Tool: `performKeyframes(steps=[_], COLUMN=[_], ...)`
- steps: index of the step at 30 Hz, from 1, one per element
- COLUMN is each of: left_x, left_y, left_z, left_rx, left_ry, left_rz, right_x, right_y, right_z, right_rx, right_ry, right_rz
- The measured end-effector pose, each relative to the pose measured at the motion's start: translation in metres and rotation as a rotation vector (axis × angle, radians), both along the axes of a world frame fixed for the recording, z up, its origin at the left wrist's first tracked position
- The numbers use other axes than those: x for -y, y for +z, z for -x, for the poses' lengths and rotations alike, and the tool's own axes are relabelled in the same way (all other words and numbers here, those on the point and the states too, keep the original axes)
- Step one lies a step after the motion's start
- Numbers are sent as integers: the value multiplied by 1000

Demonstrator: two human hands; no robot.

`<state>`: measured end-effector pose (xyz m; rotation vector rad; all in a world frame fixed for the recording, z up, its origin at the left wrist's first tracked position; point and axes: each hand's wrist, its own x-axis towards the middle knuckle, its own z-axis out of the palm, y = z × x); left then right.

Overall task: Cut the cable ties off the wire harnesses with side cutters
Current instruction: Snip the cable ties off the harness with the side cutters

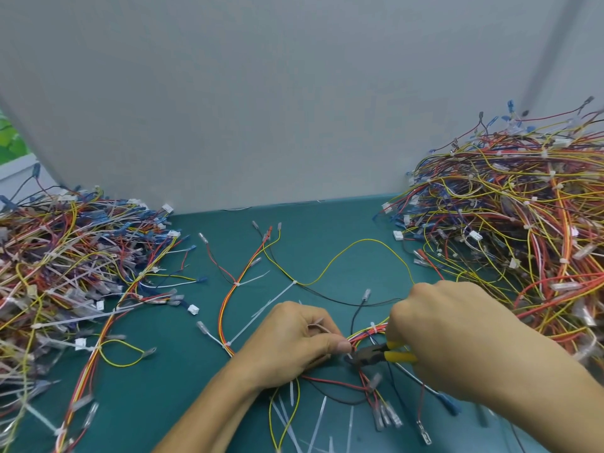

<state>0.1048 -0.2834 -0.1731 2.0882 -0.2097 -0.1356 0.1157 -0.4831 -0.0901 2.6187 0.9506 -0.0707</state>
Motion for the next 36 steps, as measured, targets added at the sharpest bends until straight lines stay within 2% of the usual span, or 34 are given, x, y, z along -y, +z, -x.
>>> performKeyframes(steps=[3,6,9,11,14,18,21,26,36], left_x=[-5,-12,-16,-16,-16,-18,-12,-7,-13], left_y=[3,6,11,13,12,15,11,4,4], left_z=[-1,-3,-5,-6,-7,-5,-4,-3,0], left_rx=[-14,-47,-153,-237,-309,-329,-367,-239,-117], left_ry=[94,304,479,546,606,547,450,297,180], left_rz=[99,304,504,550,462,163,132,-47,1], right_x=[4,8,7,6,6,7,7,6,8], right_y=[1,1,-4,-7,-9,-11,-12,-13,-11], right_z=[-8,-16,-21,-24,-25,-27,-28,-30,-31], right_rx=[23,66,66,28,-16,-33,-64,-83,-173], right_ry=[-29,-68,-64,-46,-29,-21,-22,-16,-1], right_rz=[-45,-116,-184,-209,-213,-208,-208,-199,-195])
